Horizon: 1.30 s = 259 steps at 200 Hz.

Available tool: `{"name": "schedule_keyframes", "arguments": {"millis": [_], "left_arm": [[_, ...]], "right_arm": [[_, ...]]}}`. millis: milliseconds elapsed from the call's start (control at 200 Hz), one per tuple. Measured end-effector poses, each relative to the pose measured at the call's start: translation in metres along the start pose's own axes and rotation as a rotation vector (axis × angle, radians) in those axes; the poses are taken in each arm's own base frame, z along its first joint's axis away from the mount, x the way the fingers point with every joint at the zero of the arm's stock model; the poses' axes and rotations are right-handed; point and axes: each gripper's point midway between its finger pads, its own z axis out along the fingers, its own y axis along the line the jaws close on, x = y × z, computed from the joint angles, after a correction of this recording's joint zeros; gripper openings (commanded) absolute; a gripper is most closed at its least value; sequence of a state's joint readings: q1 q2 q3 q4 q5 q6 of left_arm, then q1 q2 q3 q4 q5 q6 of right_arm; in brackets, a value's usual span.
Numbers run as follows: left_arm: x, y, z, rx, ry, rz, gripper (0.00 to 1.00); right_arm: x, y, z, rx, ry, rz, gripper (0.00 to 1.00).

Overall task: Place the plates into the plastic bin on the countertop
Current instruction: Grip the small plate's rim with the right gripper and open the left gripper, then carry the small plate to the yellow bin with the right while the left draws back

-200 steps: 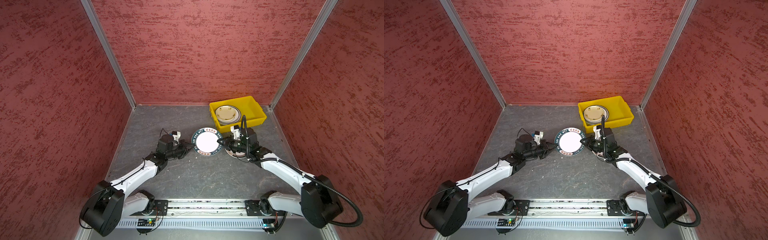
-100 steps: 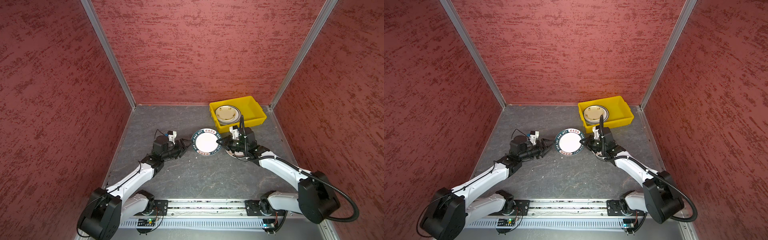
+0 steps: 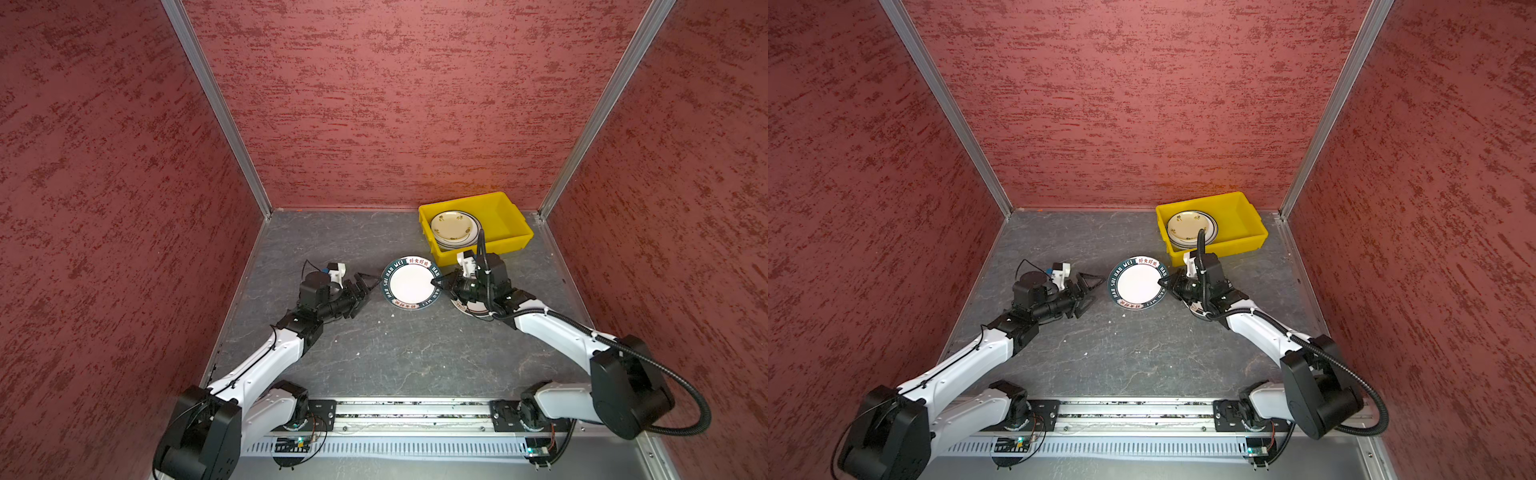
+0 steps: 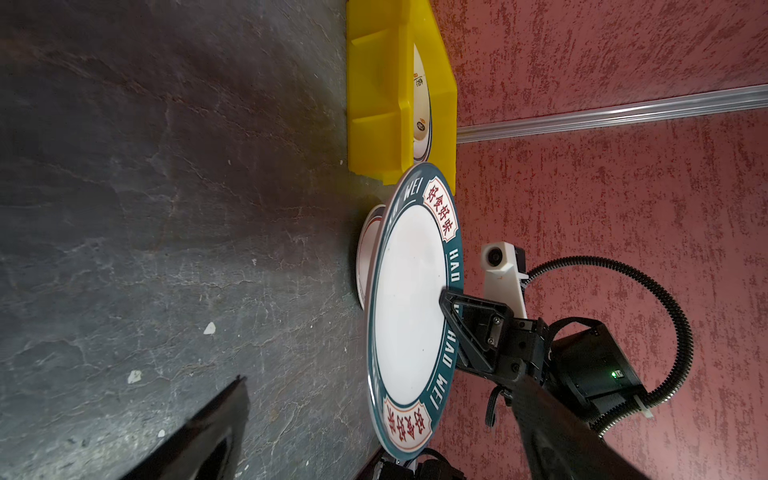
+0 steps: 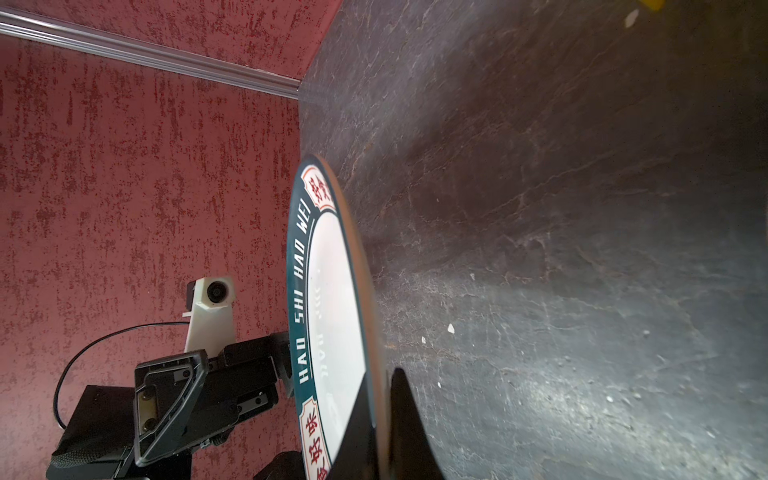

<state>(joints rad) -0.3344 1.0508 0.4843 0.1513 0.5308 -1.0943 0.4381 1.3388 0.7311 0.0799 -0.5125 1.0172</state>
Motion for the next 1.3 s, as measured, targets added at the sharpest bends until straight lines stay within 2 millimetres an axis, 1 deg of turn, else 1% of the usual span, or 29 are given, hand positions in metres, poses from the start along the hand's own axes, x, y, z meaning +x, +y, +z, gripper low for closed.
{"name": "schedule_keyframes", "arguments": {"millis": [95,220,406,526,626,731,887,1022,1182,1298], "left_arm": [[-0.001,0.004,-0.001,-0.011,-0.001,-0.011,0.99],[-0.002,0.007,-0.003,-0.018,0.000,-0.020,0.99],[-0.001,0.011,-0.009,-0.016,-0.013,-0.021,0.99],[-0.001,0.012,-0.014,-0.012,-0.024,-0.021,0.99],[-0.004,0.011,-0.016,-0.007,-0.037,-0.019,1.00],[-0.007,0.006,-0.021,0.008,-0.053,-0.004,0.99],[-0.009,0.001,-0.028,0.019,-0.072,0.021,0.99],[-0.012,0.003,-0.032,0.010,-0.086,0.018,0.99],[-0.014,0.007,-0.031,-0.002,-0.086,0.009,1.00],[-0.014,0.011,-0.029,-0.014,-0.079,-0.001,0.99]], "right_arm": [[-0.003,0.002,0.002,0.000,-0.001,-0.002,0.00],[-0.014,0.015,0.004,-0.014,-0.014,-0.022,0.00],[-0.038,0.038,-0.002,-0.043,-0.061,-0.058,0.00],[-0.056,0.046,-0.009,-0.048,-0.096,-0.070,0.00],[-0.071,0.049,-0.016,-0.048,-0.129,-0.071,0.00],[-0.087,0.043,-0.023,-0.039,-0.167,-0.058,0.00],[-0.109,0.027,-0.031,-0.011,-0.213,-0.021,0.00],[-0.126,0.013,-0.040,0.008,-0.254,0.027,0.00],[-0.147,0.000,-0.054,0.019,-0.311,0.077,0.00],[-0.161,-0.011,-0.057,0.032,-0.334,0.105,0.00]]}}
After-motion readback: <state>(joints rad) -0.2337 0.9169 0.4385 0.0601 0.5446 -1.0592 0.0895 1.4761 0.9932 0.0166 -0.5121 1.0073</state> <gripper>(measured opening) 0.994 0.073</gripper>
